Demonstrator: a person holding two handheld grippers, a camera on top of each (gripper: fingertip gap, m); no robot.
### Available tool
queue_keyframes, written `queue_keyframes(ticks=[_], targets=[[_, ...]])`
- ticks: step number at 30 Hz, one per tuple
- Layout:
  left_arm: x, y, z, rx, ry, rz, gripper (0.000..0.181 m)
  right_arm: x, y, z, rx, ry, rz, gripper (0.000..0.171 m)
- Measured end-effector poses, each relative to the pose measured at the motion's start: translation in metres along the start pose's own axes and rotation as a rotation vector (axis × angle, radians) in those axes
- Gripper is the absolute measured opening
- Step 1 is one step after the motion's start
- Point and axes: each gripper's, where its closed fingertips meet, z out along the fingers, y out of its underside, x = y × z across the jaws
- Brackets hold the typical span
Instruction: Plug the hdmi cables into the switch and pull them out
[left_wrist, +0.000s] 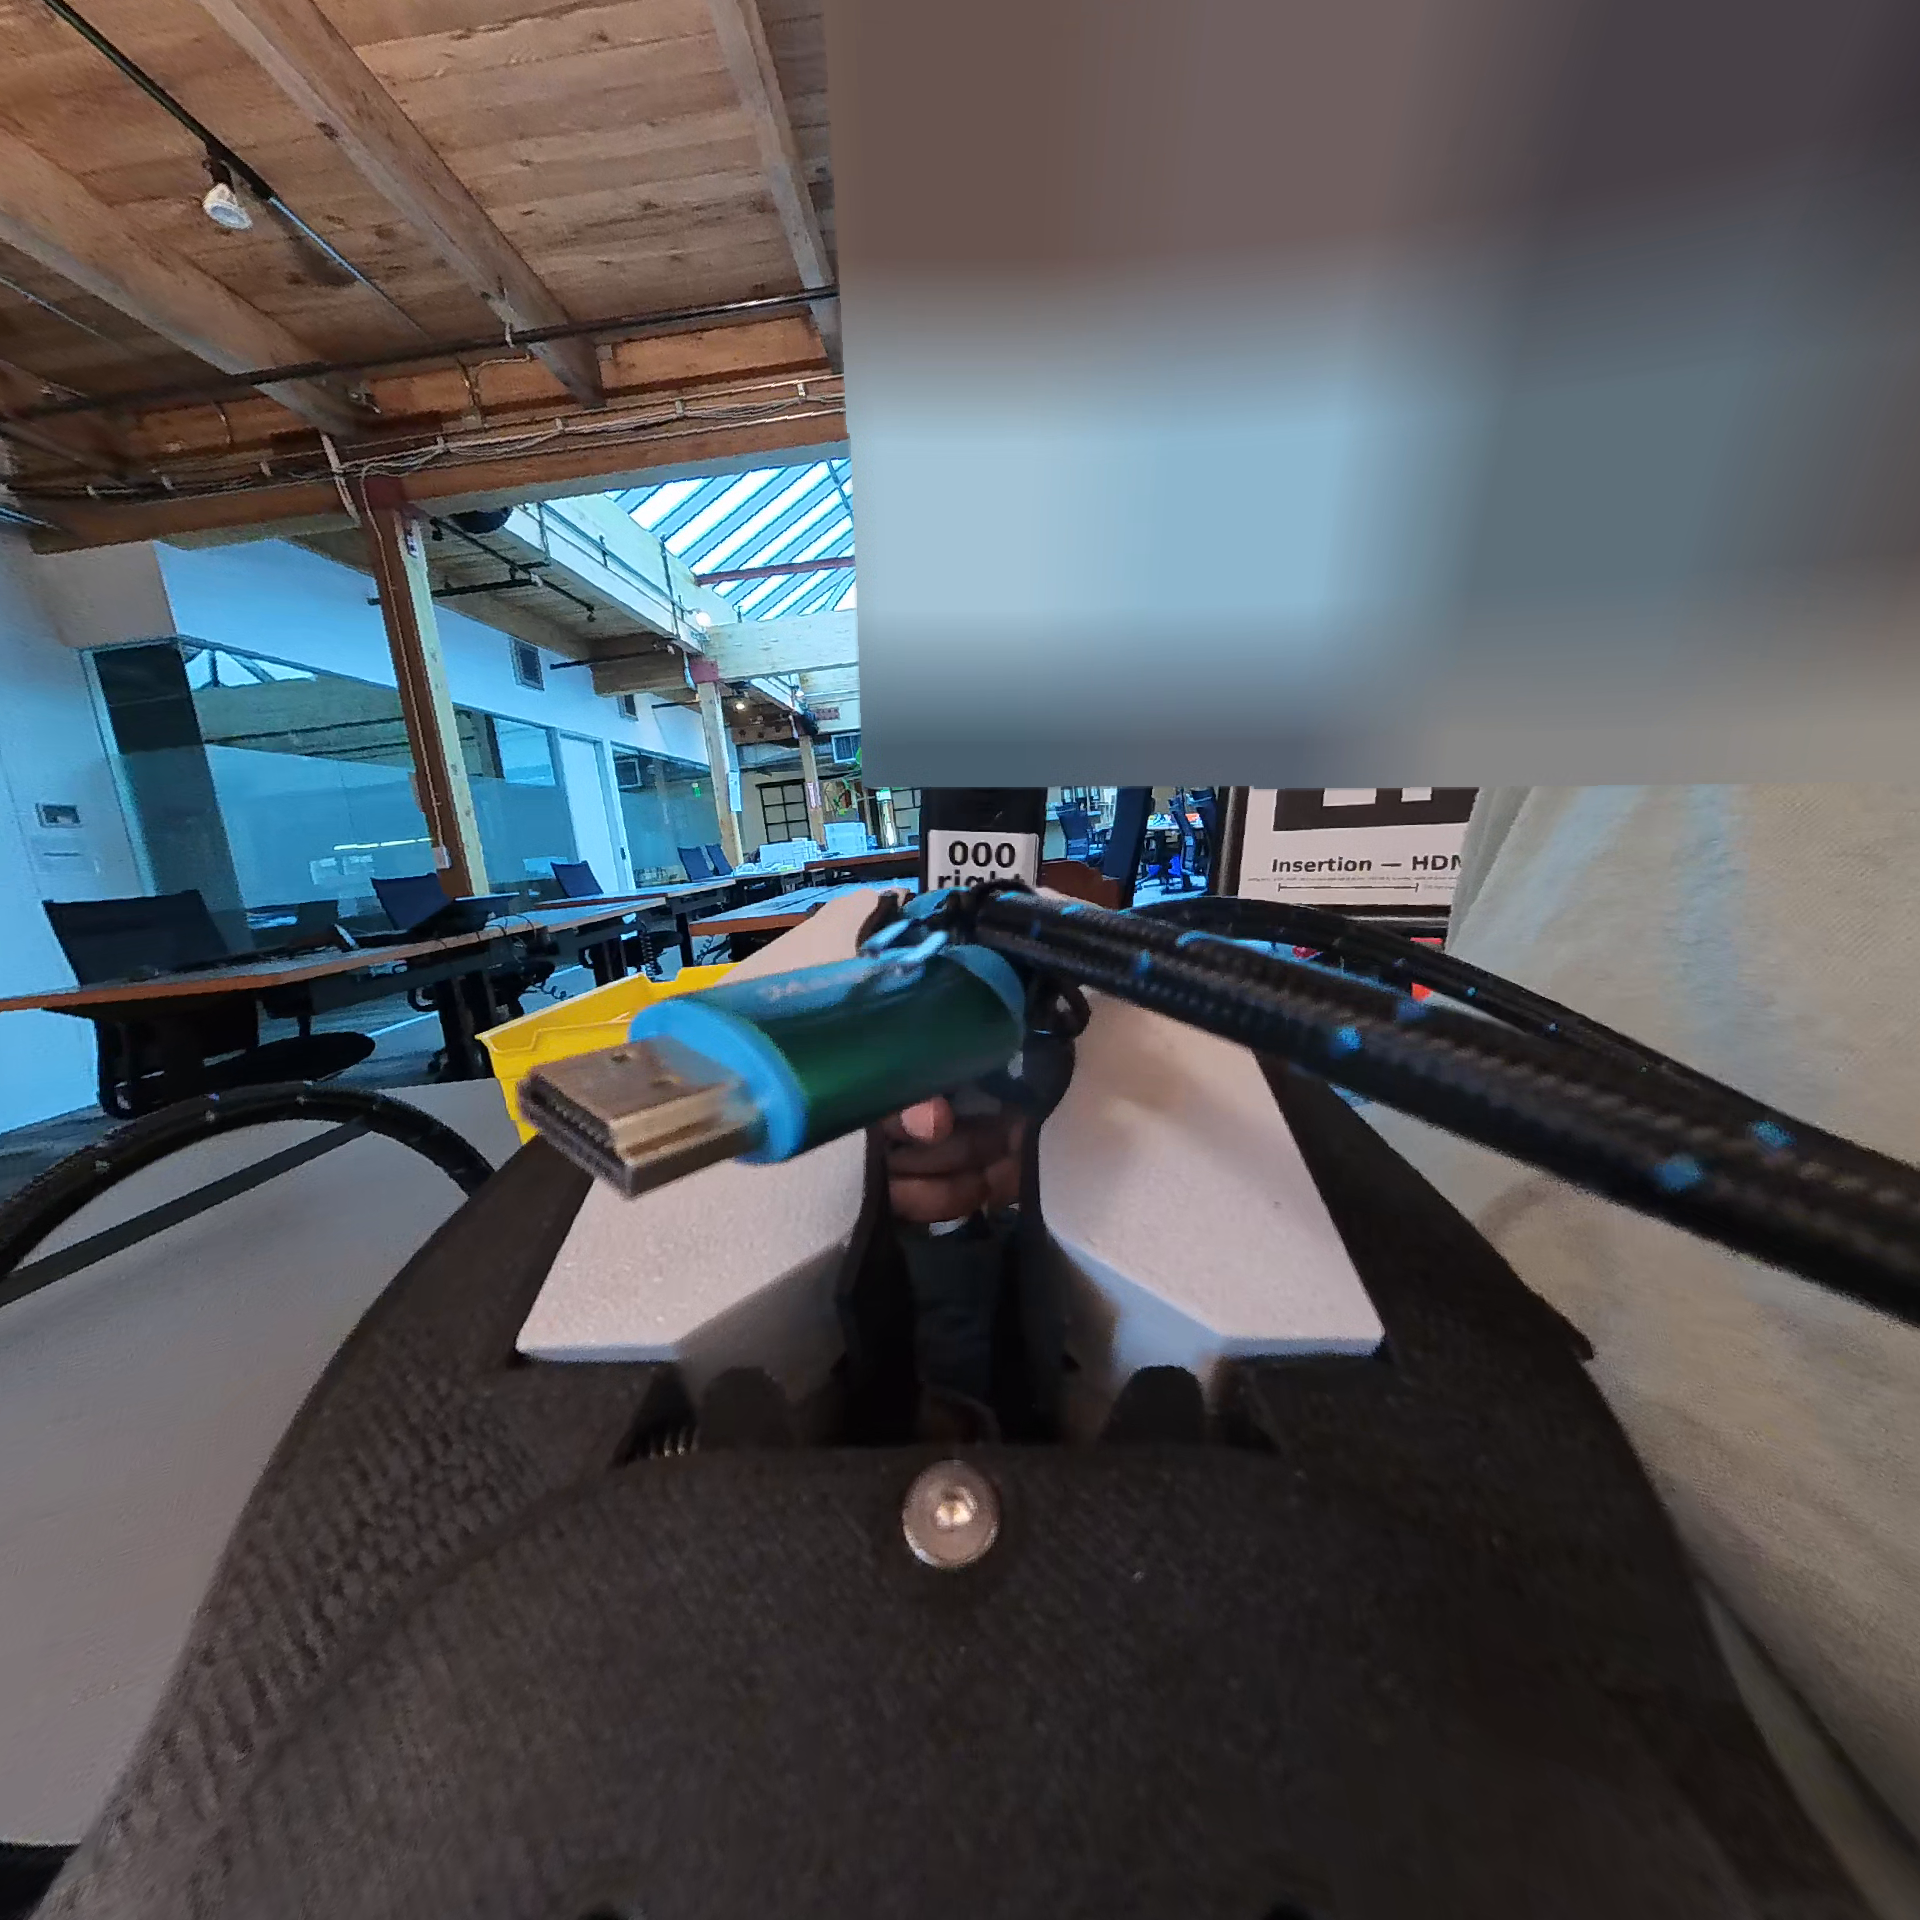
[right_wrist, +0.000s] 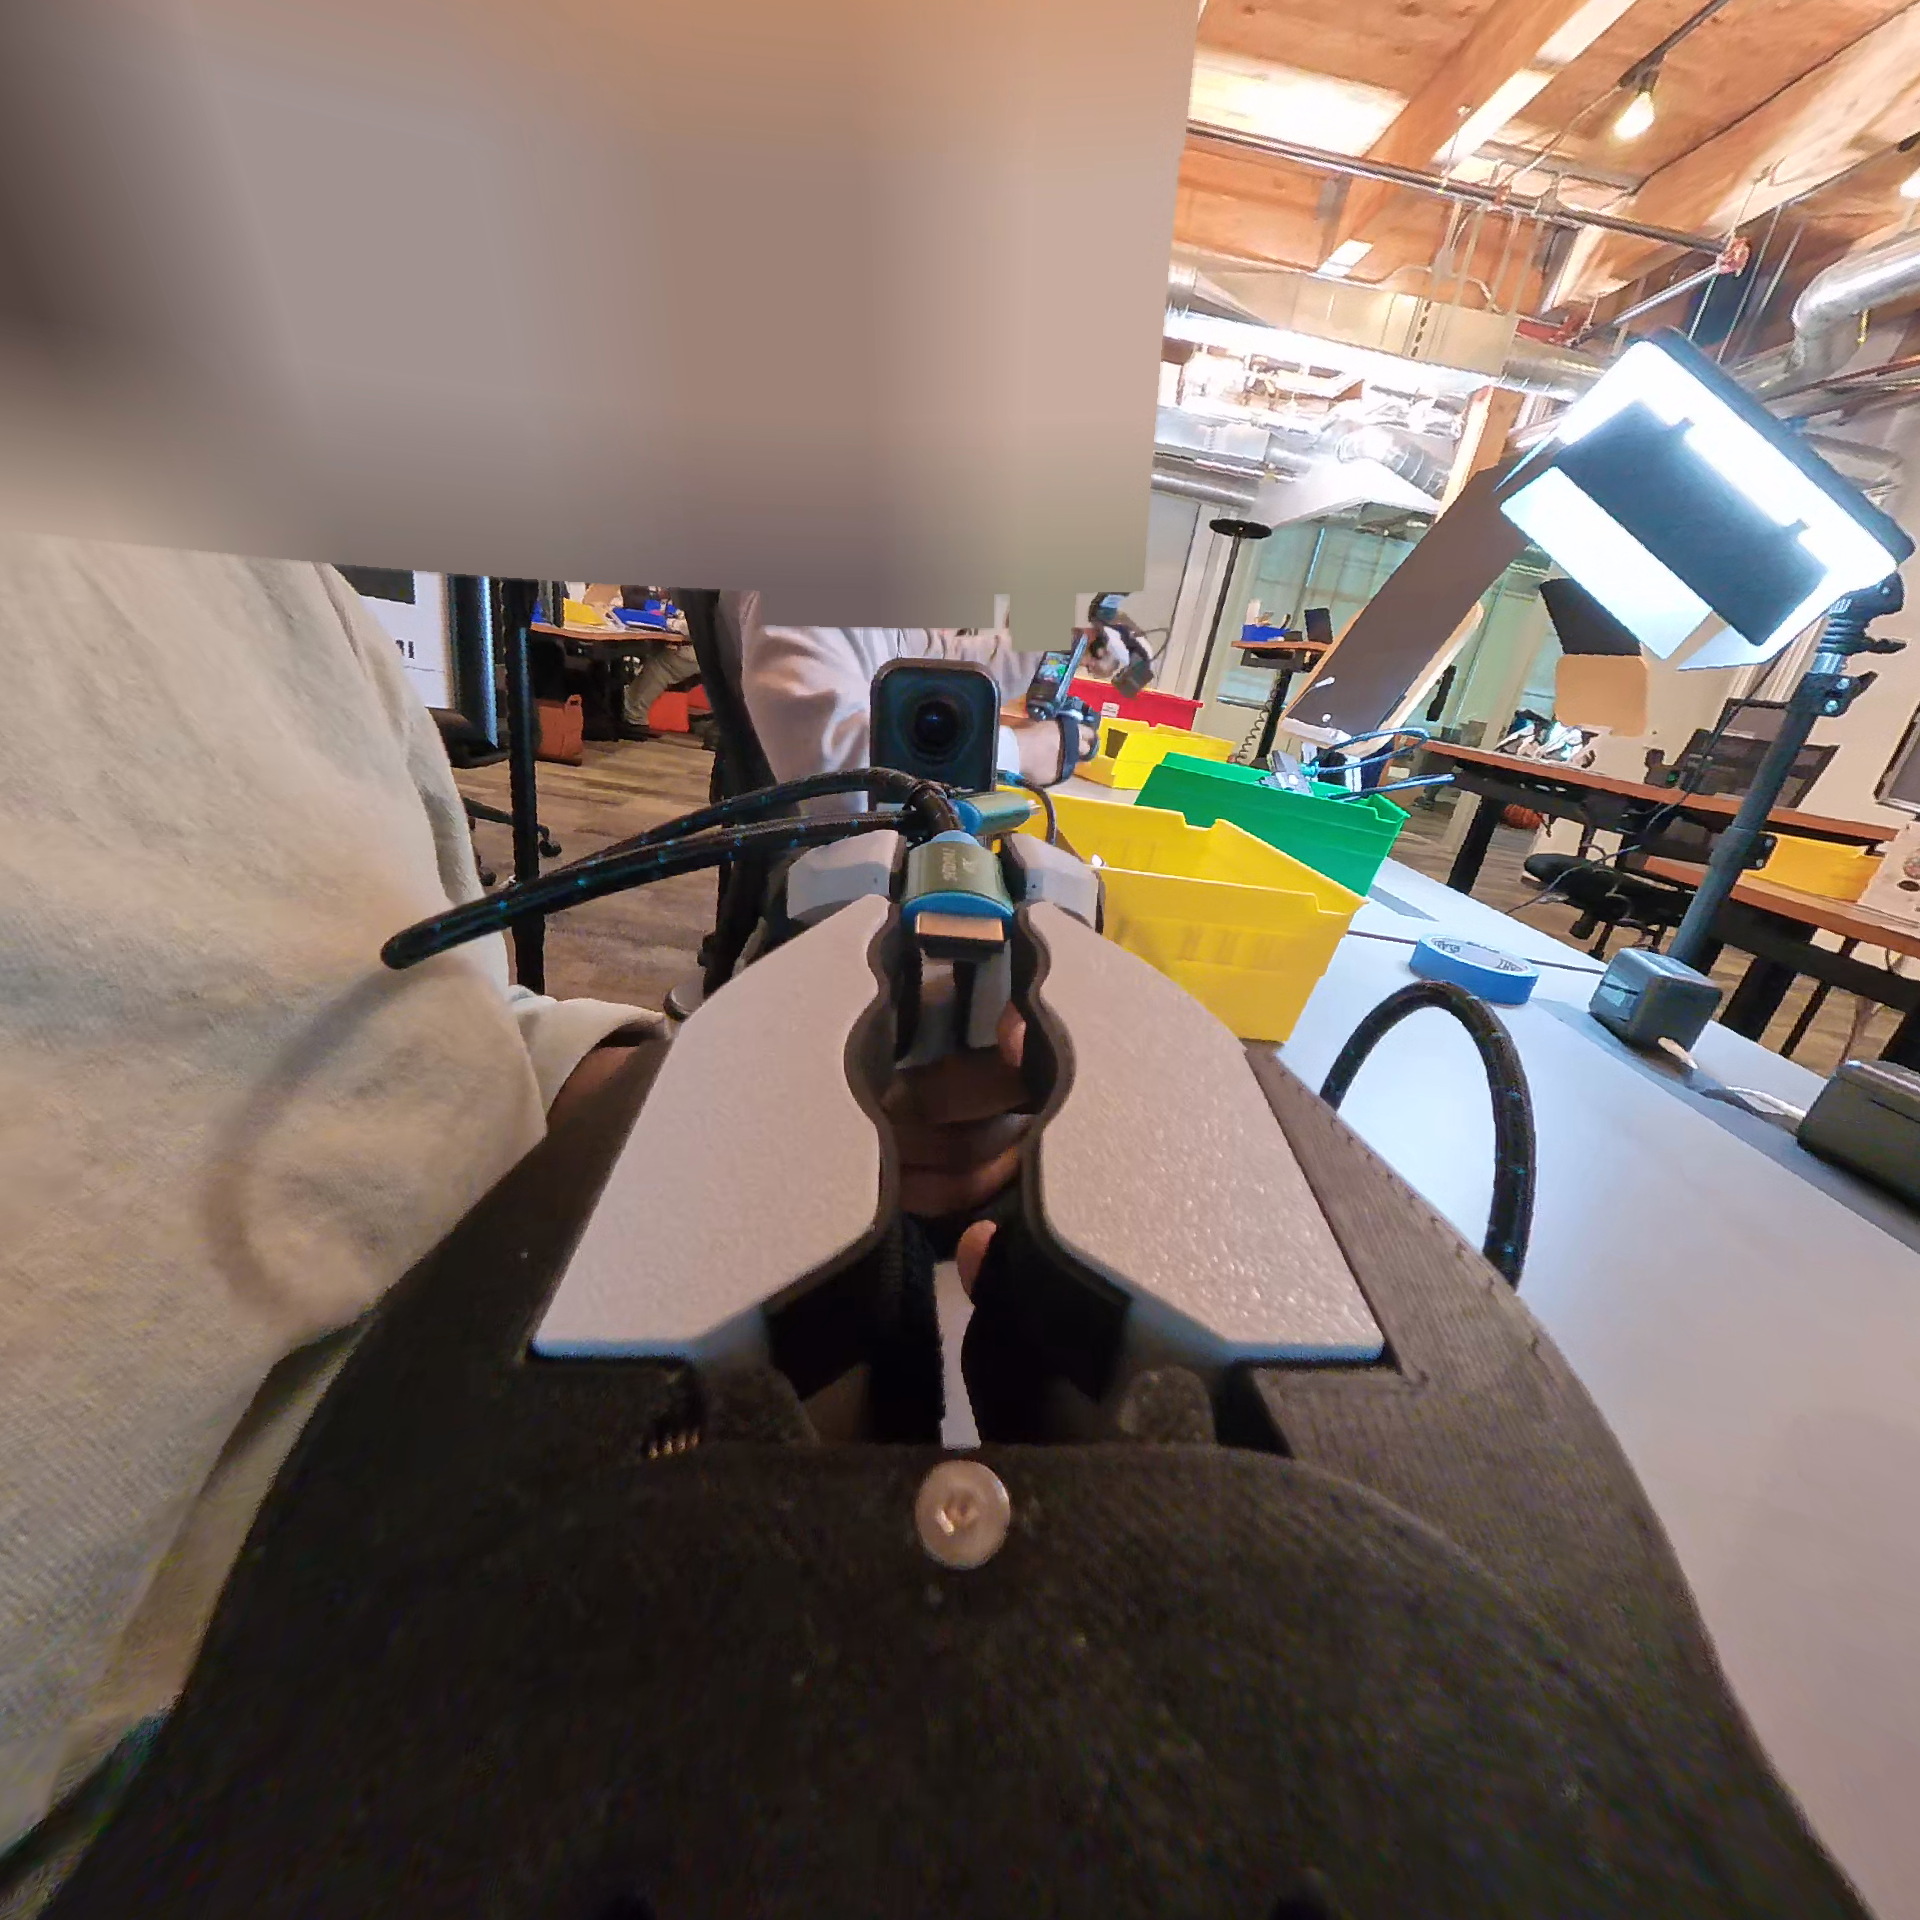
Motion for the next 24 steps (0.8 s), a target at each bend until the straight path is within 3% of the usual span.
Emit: queue_keyframes(ticks=[7, 10, 13, 17, 24], targets=[[-0.003, 0.001, -0.001, -0.016, -0.032, 0.042, 0.022, 0.003, 0.001, -0.003, -0.009, -0.008, 0.056, 0.02], [-0.007, -0.01, -0.007, 0.012, -0.05, 0.047, 0.021, 0.015, -0.008, -0.028, -0.043, 0.051, 0.056, 0.04], [-0.014, -0.02, -0.015, 0.026, -0.091, 0.066, 0.022, 0.036, 0.003, -0.073, -0.281, 0.209, 0.005, 0.054], [-0.019, -0.029, -0.021, 0.043, -0.126, 0.089, 0.022, 0.05, 0.051, -0.133, -0.776, 0.336, -0.088, 0.07], [-0.022, -0.03, -0.025, 0.006, -0.156, 0.133, 0.022, 0.045, 0.106, -0.124, -1.13, 0.219, -0.176, 0.057]])
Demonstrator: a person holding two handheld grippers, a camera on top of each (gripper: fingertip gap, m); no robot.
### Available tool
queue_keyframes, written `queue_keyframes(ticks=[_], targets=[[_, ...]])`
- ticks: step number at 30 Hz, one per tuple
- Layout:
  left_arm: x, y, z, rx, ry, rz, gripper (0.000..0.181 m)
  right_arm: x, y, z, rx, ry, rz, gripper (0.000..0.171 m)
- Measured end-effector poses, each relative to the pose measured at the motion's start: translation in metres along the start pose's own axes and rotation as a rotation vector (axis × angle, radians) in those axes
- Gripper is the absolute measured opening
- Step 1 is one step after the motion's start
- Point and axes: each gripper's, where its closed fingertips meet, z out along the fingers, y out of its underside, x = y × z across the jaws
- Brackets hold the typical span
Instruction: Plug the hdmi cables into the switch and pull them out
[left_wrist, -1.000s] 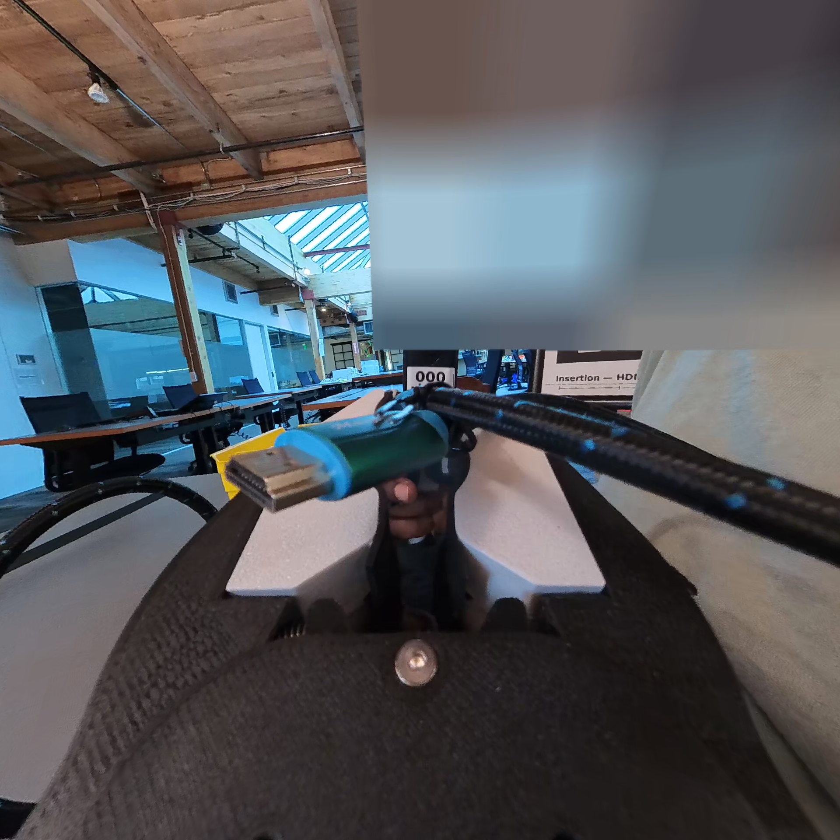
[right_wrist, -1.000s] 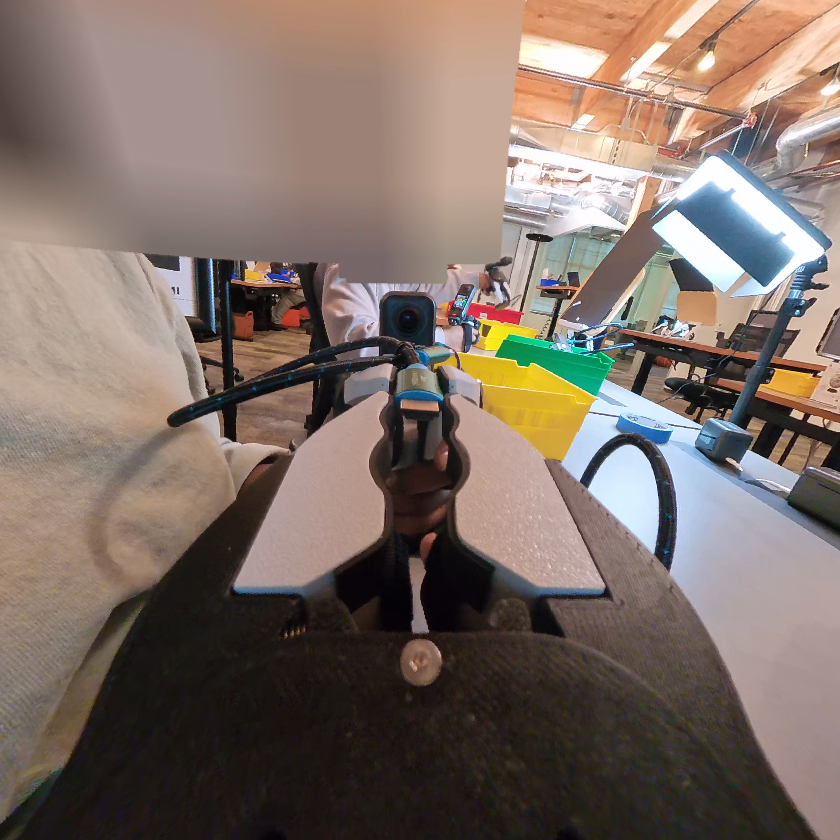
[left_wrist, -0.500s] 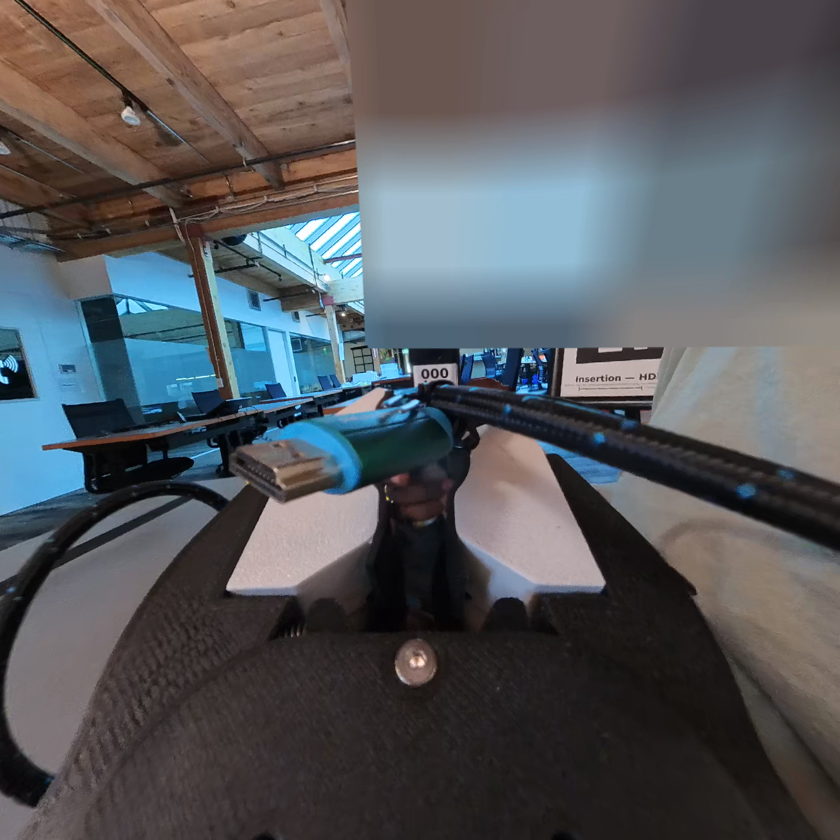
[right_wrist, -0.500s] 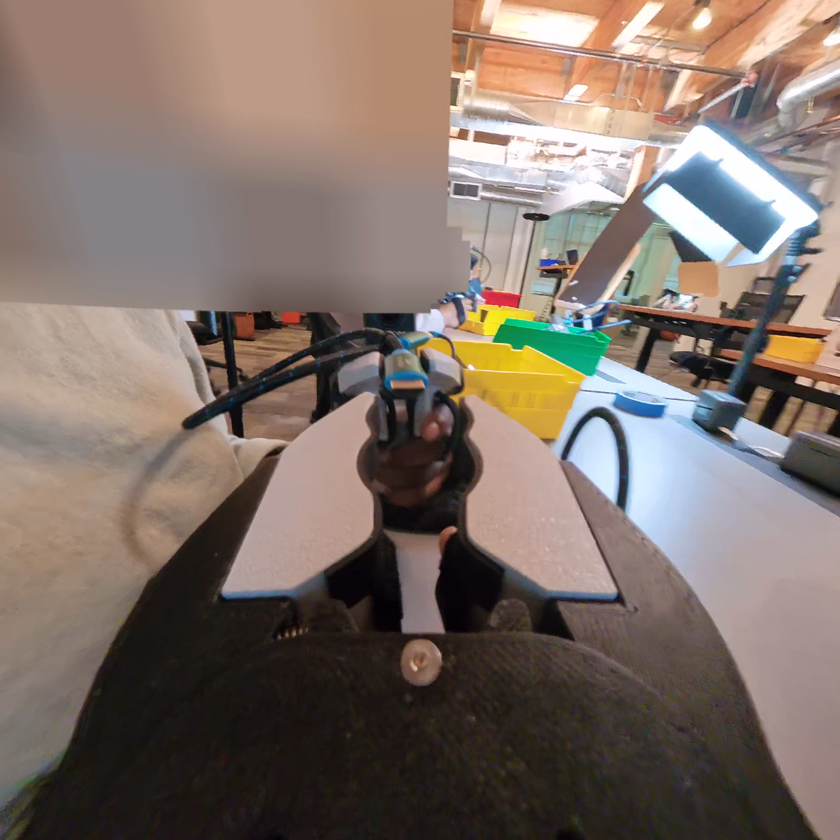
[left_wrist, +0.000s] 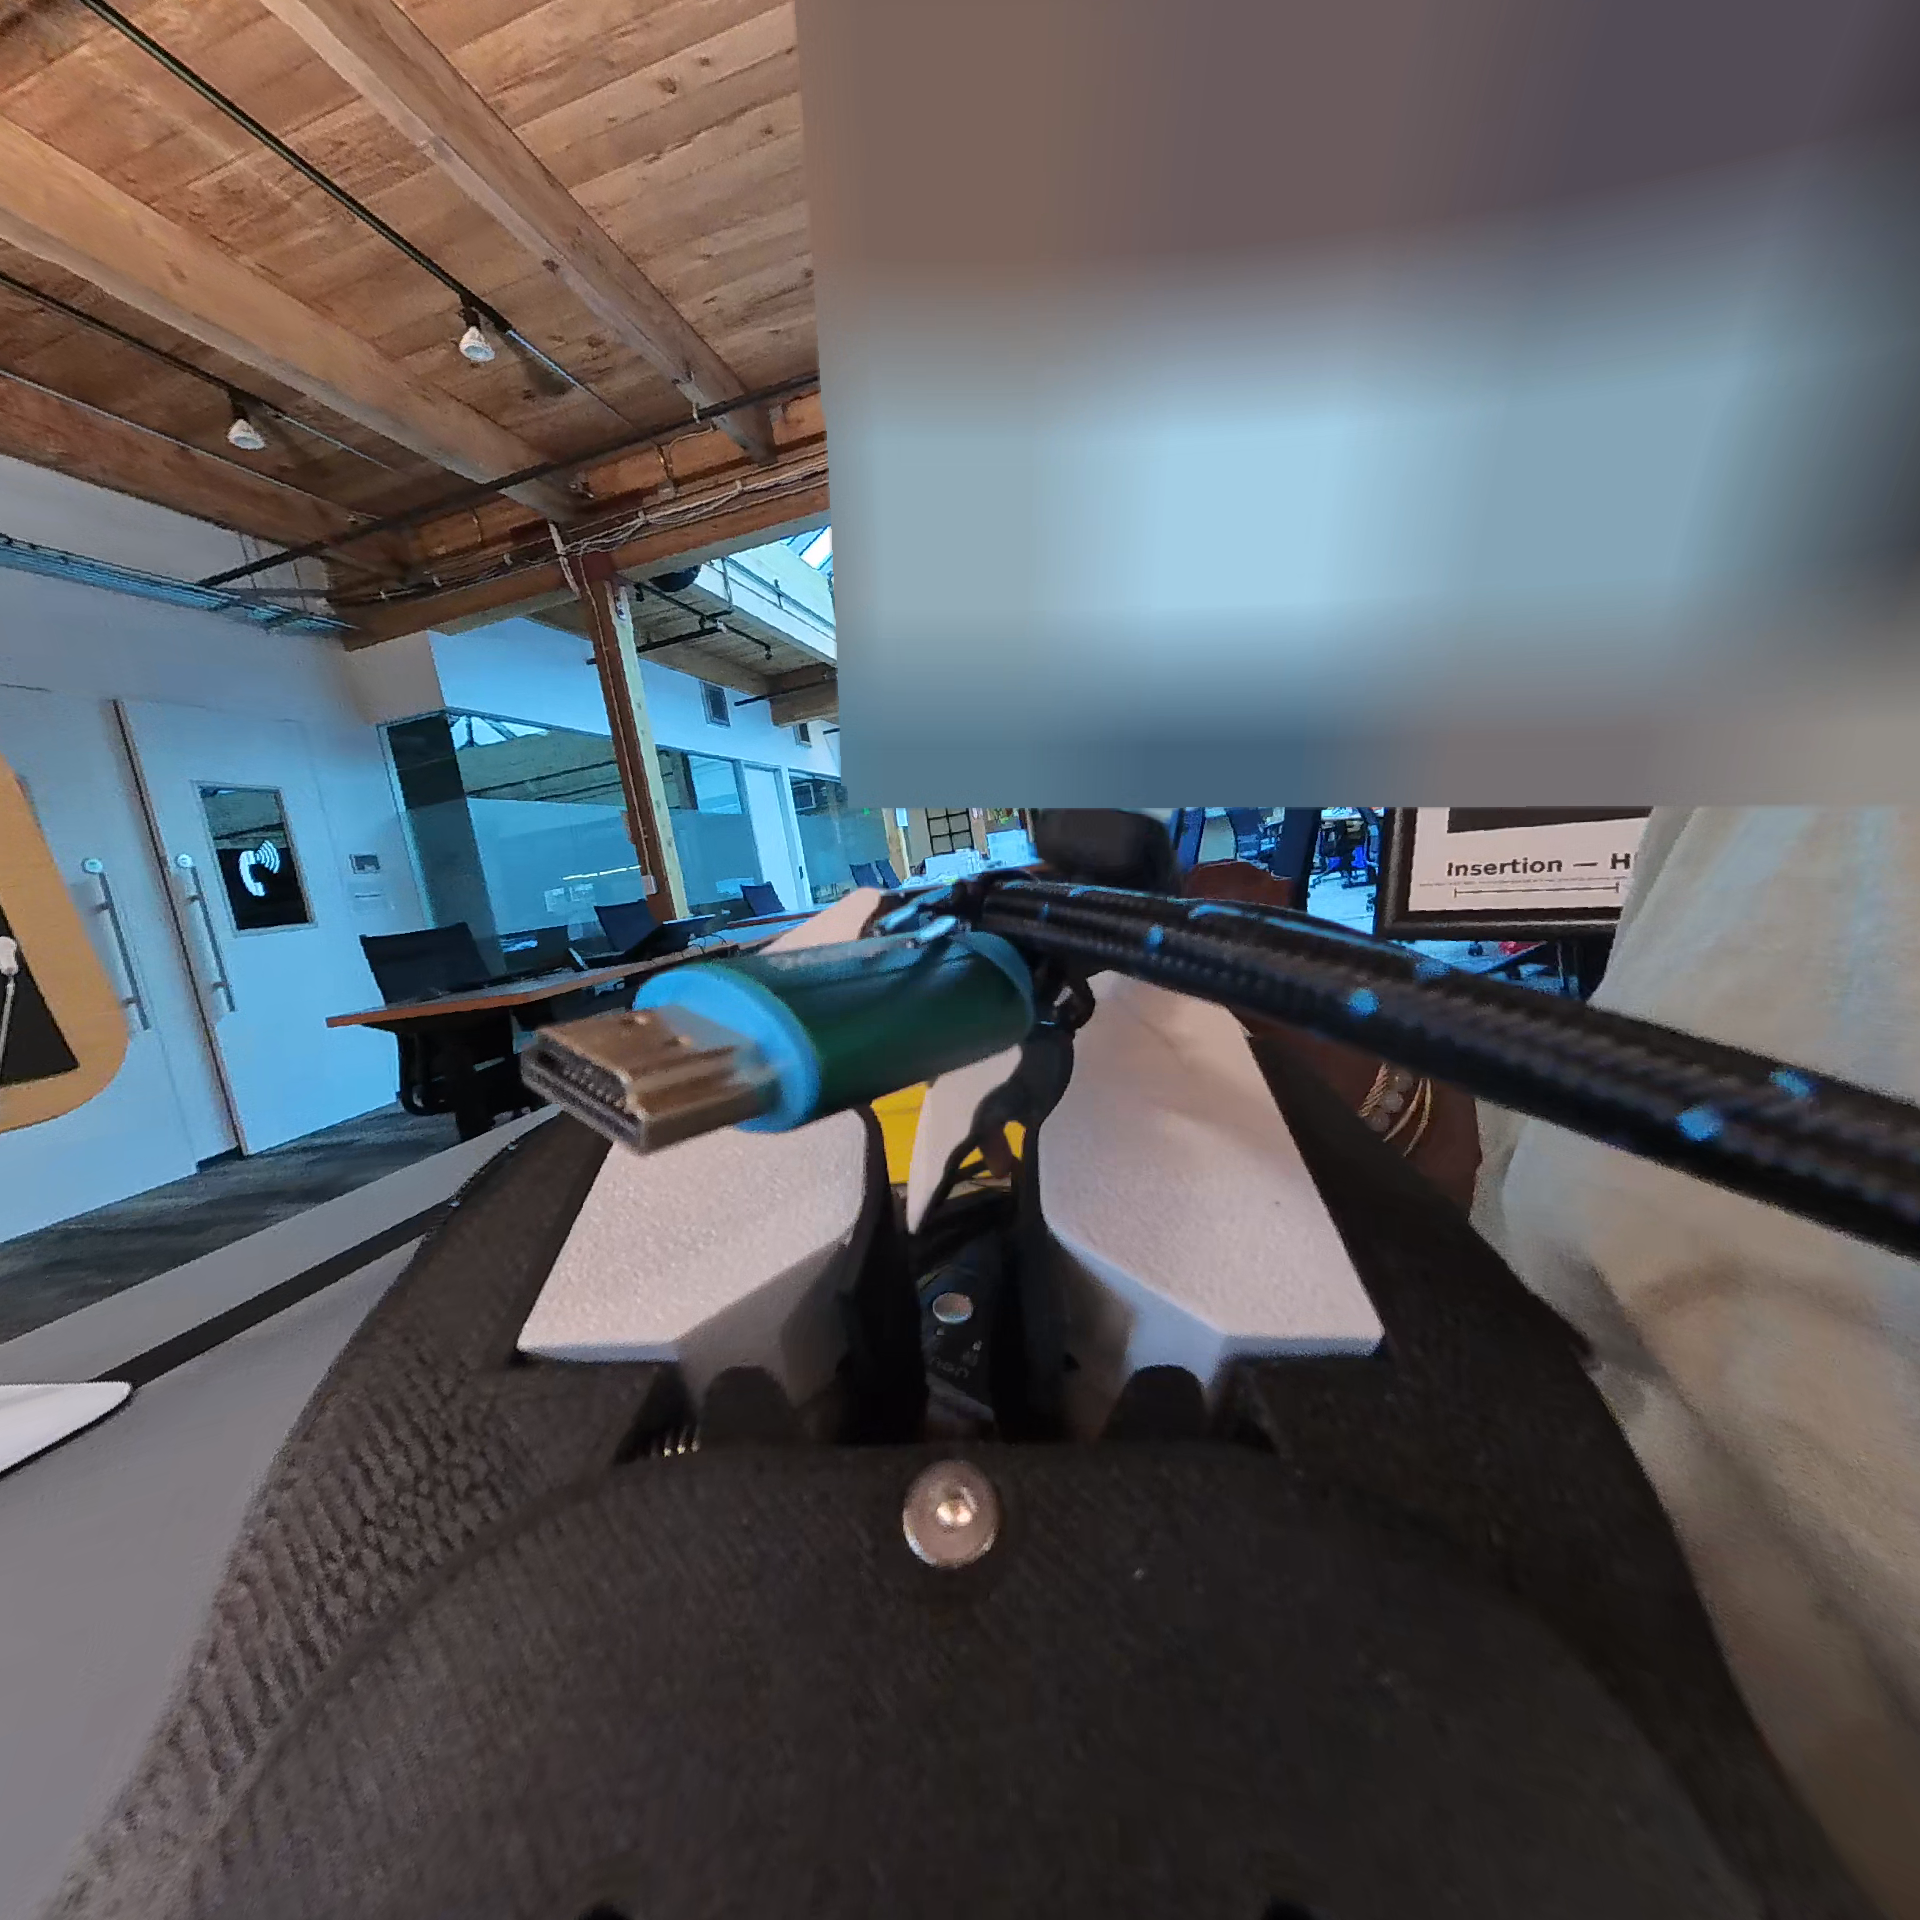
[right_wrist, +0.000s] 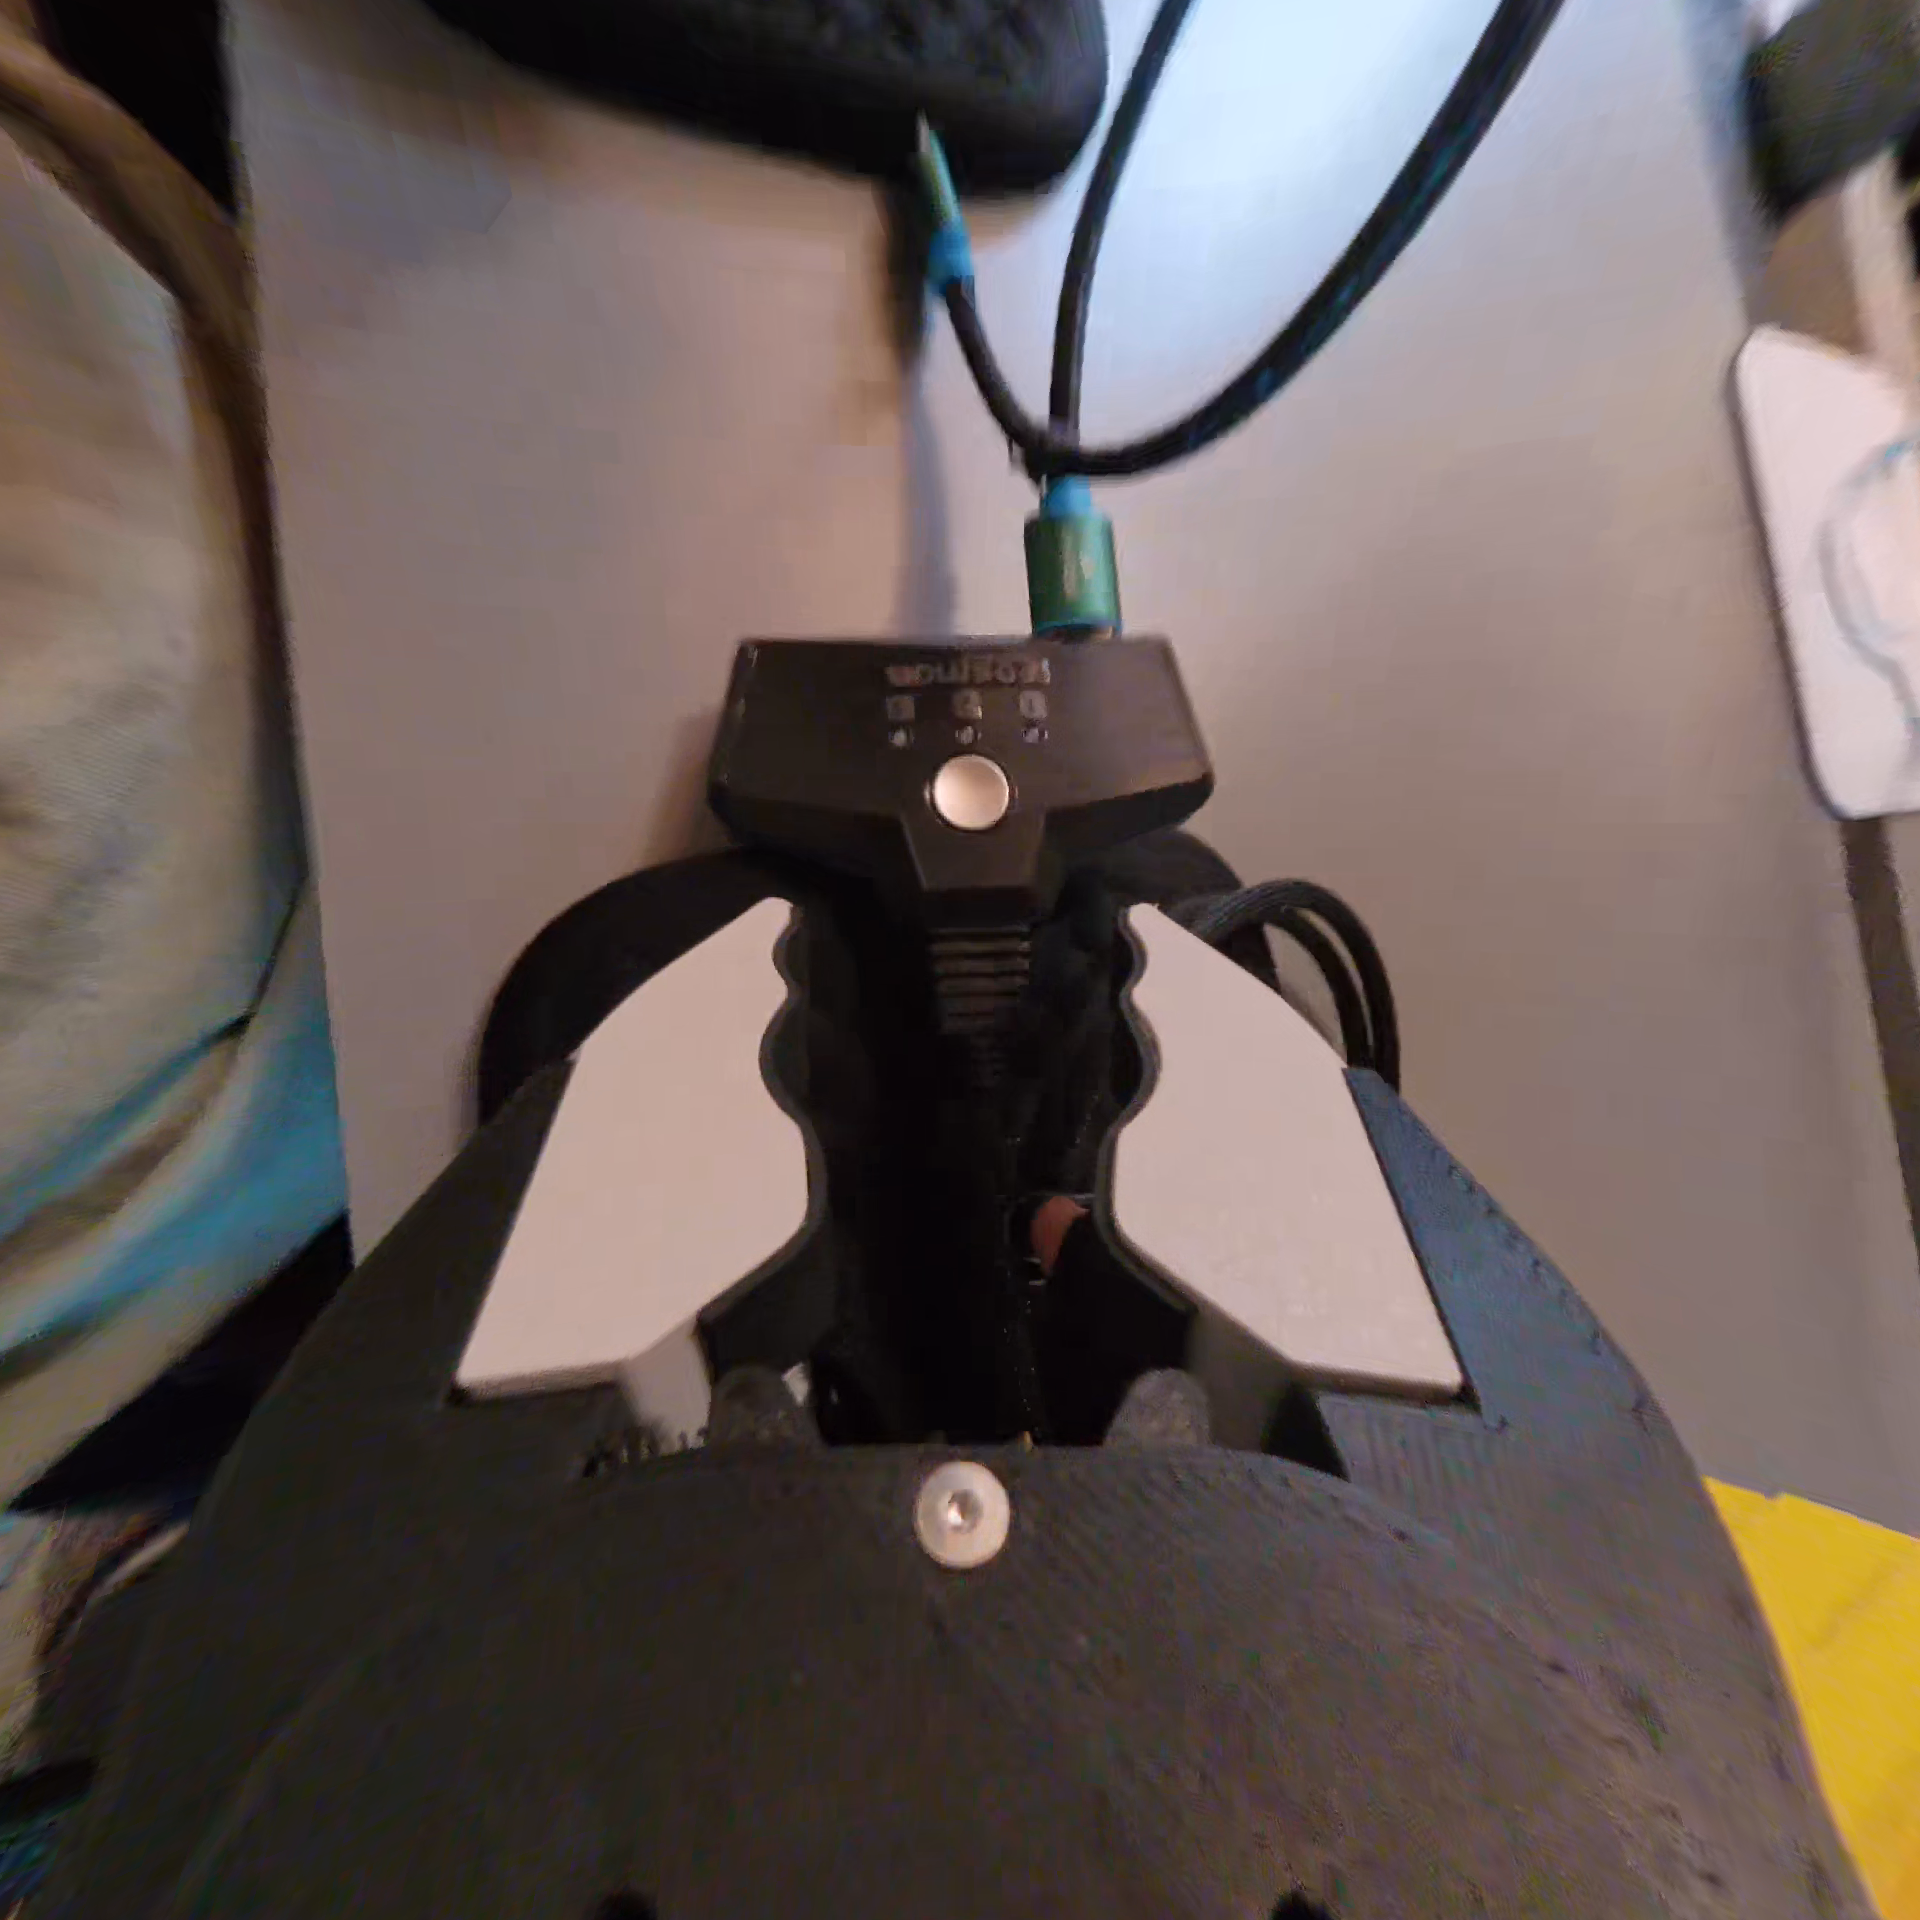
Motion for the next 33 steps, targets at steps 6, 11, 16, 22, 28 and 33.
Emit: queue_keyframes(ticks=[6, 11, 16, 22, 28, 33], targets=[[0.001, 0.0, -0.003, -0.025, 0.016, 0.012, 0.021, 0.003, 0.007, 0.026, -0.073, -0.03, 0.081, 0.051], [0.004, 0.006, -0.001, -0.05, 0.038, -0.002, 0.021, 0.0, 0.004, 0.03, 0.025, -0.059, 0.056, 0.04], [0.004, 0.009, -0.001, -0.092, 0.032, 0.036, 0.022, 0.014, -0.011, 0.01, 0.273, 0.003, 0.069, 0.039], [0.02, 0.018, 0.01, -0.134, 0.101, 0.025, 0.021, 0.017, -0.047, -0.04, 0.675, -0.069, 0.164, 0.038], [0.029, 0.044, 0.021, -0.198, 0.128, 0.027, 0.022, 0.006, -0.051, -0.035, 0.642, -0.115, 0.133, 0.038], [0.028, 0.056, 0.019, -0.251, 0.141, 0.027, 0.022, 0.0, -0.051, -0.036, 0.648, -0.146, 0.113, 0.038]])
